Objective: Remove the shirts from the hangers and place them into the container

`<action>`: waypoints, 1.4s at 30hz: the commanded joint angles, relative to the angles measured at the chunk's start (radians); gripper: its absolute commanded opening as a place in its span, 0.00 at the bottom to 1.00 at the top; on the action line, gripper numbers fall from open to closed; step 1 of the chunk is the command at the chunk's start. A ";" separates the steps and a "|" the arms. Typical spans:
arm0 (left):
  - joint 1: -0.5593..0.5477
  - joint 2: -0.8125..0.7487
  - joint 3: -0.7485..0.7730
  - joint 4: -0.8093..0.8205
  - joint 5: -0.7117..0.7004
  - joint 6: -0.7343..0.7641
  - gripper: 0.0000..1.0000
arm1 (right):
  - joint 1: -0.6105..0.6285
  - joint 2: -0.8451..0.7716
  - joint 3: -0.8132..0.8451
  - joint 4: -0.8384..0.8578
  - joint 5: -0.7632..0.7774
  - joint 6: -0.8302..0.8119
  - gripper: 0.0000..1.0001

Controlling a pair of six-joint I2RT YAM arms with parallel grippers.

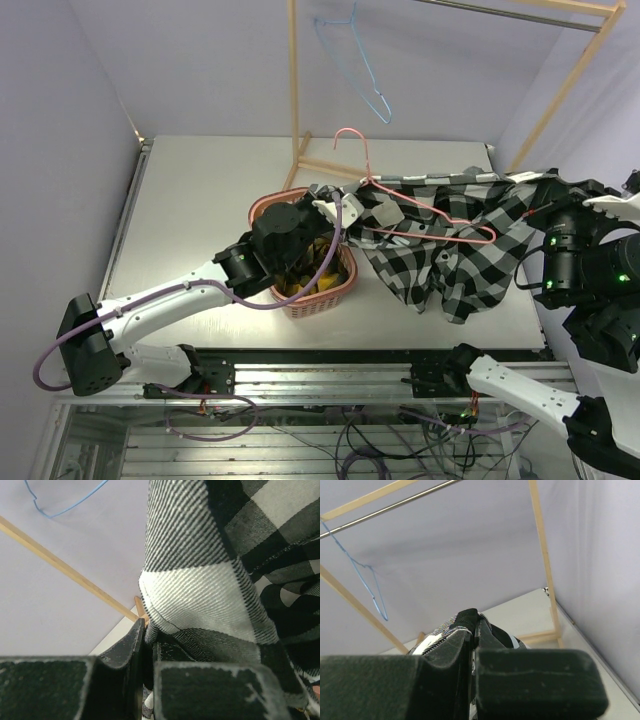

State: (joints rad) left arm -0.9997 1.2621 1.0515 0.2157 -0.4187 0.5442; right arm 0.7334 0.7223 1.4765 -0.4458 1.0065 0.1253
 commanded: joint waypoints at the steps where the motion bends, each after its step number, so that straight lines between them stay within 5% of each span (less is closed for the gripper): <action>1: 0.029 -0.025 -0.008 -0.006 -0.032 0.003 0.07 | -0.001 -0.019 0.067 0.118 0.062 -0.007 0.00; 9: 0.030 0.028 0.060 0.040 -0.023 0.020 0.07 | 0.008 0.005 0.072 -0.034 0.067 0.047 0.02; 14: 0.031 0.157 0.208 0.031 -0.002 0.088 0.07 | 0.008 -0.026 0.091 -0.176 -0.074 0.111 0.40; 18: 0.047 0.252 0.325 0.021 0.054 0.117 0.07 | 0.008 -0.041 0.130 -0.232 -0.235 0.133 0.56; 30: 0.124 0.353 0.553 -0.137 0.602 -0.074 0.07 | 0.009 -0.007 0.143 -0.308 -0.380 0.103 0.57; 42: 0.138 0.389 0.555 -0.139 0.626 -0.083 0.07 | 0.011 0.007 0.172 -0.363 -0.502 0.108 0.48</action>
State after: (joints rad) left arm -0.8700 1.6363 1.5665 0.0532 0.1661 0.4870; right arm 0.7406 0.7174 1.6230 -0.7795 0.5816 0.2348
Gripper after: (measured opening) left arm 0.139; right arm 0.476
